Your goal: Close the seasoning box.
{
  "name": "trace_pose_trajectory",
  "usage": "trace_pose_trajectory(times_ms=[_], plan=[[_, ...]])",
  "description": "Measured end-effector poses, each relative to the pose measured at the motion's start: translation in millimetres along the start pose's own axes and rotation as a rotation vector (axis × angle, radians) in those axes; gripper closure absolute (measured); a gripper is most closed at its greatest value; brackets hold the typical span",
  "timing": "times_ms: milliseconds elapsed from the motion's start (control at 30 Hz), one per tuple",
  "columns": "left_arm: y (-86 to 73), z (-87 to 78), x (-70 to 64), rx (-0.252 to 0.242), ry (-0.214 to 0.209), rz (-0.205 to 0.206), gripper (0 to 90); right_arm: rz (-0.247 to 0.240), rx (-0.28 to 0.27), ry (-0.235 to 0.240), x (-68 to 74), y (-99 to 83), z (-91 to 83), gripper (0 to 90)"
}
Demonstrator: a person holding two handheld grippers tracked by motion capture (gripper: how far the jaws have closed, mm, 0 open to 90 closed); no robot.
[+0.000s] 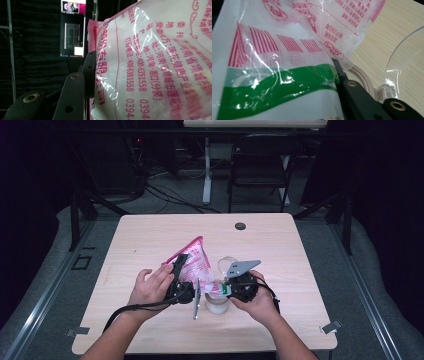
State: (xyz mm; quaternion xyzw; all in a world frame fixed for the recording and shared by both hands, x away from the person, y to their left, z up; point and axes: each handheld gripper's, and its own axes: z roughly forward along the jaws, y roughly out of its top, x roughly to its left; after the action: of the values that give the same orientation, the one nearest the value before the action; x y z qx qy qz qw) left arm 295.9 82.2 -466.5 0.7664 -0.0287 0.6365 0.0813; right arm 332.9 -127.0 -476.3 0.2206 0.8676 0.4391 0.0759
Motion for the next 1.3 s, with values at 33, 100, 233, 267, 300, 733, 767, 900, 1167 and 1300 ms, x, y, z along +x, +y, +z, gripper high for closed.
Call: trace_pose_trajectory(times_ms=[33,100,233,267,300,733,767,900,1167,1300], plan=[[0.1,0.1,-0.1,0.001,-0.004,-0.006,61.9,0.002,0.0,0.0,-0.3,-0.1,-0.2,90.0],[0.8,0.2,1.0,-0.003,0.003,-0.001,61.9,0.002,0.001,0.001,-0.6,-0.1,-0.5,90.0],[1.1,0.8,0.4,-0.012,0.003,-0.003,61.9,0.002,0.003,0.0,-0.9,-0.5,-0.5,90.0],[1.3,0.7,0.2,-0.012,0.003,-0.002,61.9,0.004,0.002,0.0,-0.8,-0.7,-0.2,90.0],[1.4,0.7,0.1,-0.013,0.003,-0.003,61.9,0.003,0.005,0.002,-1.0,-0.7,-0.2,90.0],[2.4,-0.1,-0.1,-0.014,0.002,0.002,61.9,0.007,0.015,0.003,-1.8,-1.4,-0.2,90.0],[2.5,-0.1,-0.1,-0.014,0.002,0.003,61.9,0.007,0.015,0.002,-1.9,-1.5,-0.2,90.0],[3.0,-0.1,0.3,-0.019,0.003,0.006,61.9,0.009,0.016,0.004,-2.6,-1.7,-0.2,90.0],[4.4,-0.5,-0.7,-0.016,0.004,0.014,61.9,0.01,0.022,-0.001,-2.6,-2.6,1.6,90.0],[5.0,-0.4,-1.5,-0.016,0.003,0.014,61.9,0.007,0.033,0.0,-3.0,-3.2,3.0,90.0]])
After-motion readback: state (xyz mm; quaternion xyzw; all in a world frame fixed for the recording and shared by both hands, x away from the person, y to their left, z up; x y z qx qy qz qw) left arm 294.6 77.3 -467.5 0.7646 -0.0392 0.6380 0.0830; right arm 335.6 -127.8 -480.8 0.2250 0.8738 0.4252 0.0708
